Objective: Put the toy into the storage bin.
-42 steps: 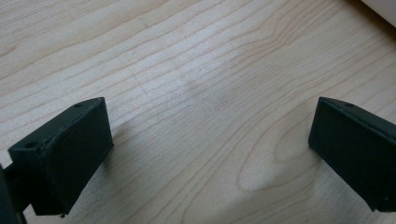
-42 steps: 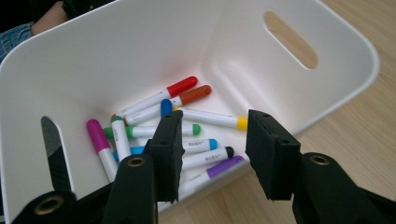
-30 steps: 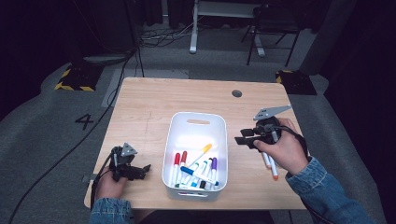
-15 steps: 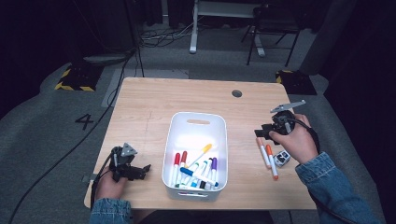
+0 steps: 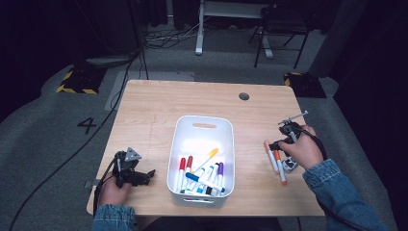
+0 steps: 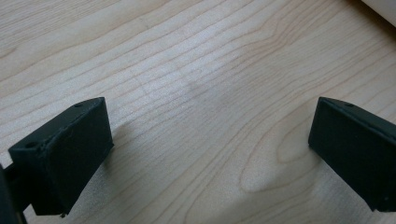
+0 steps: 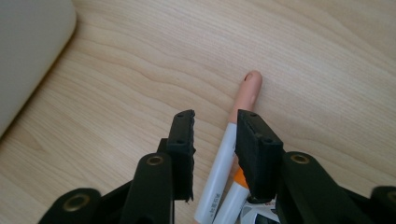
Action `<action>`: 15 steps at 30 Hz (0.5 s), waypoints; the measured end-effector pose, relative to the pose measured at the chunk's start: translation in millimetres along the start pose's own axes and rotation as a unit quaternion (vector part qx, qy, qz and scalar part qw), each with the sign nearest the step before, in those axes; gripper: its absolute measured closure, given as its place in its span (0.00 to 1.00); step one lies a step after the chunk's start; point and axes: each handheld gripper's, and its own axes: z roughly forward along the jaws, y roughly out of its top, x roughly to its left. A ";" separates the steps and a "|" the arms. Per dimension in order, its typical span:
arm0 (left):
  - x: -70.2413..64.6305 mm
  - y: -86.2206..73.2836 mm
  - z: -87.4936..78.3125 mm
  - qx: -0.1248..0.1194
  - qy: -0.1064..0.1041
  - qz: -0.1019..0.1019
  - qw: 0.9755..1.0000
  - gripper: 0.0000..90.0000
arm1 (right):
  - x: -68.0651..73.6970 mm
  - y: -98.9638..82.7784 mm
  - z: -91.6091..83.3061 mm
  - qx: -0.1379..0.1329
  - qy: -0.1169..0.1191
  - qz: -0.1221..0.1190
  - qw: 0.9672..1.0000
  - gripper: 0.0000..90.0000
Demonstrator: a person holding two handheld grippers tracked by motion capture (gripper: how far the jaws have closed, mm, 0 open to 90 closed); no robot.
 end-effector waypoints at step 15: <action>0.0 0.0 0.0 0.000 0.000 0.000 1.000 0.00 | -7.1 -7.9 33.5 0.068 -0.010 0.013 0.998 0.83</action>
